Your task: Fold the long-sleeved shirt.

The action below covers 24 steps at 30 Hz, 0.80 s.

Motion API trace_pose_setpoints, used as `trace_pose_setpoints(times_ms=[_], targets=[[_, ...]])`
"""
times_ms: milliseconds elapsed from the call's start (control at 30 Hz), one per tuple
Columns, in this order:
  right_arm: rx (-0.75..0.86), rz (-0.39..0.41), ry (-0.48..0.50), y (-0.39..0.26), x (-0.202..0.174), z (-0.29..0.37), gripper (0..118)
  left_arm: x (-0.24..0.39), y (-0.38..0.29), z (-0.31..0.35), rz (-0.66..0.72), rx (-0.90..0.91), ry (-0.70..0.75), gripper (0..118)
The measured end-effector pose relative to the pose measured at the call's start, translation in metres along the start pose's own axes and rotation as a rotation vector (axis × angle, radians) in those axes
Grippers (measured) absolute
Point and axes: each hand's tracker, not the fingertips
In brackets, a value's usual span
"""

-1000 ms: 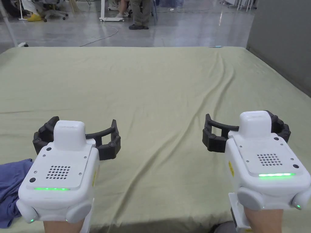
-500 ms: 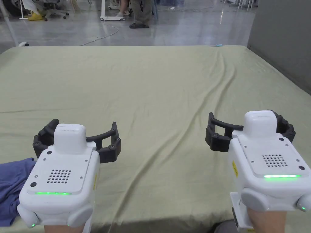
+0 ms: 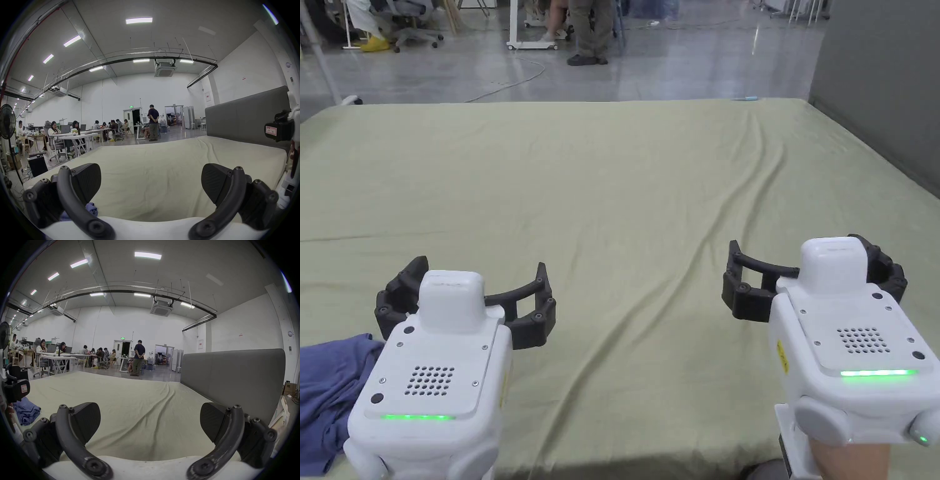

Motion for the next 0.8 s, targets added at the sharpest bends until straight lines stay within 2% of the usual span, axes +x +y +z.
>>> trace_pose_setpoints(times_ms=[800], targets=[[-0.017, -0.004, 0.006, -0.0007, -0.0014, -0.001, 118, 0.0004, -0.0003, 0.0025, -0.003, -0.006, -0.006, 118]])
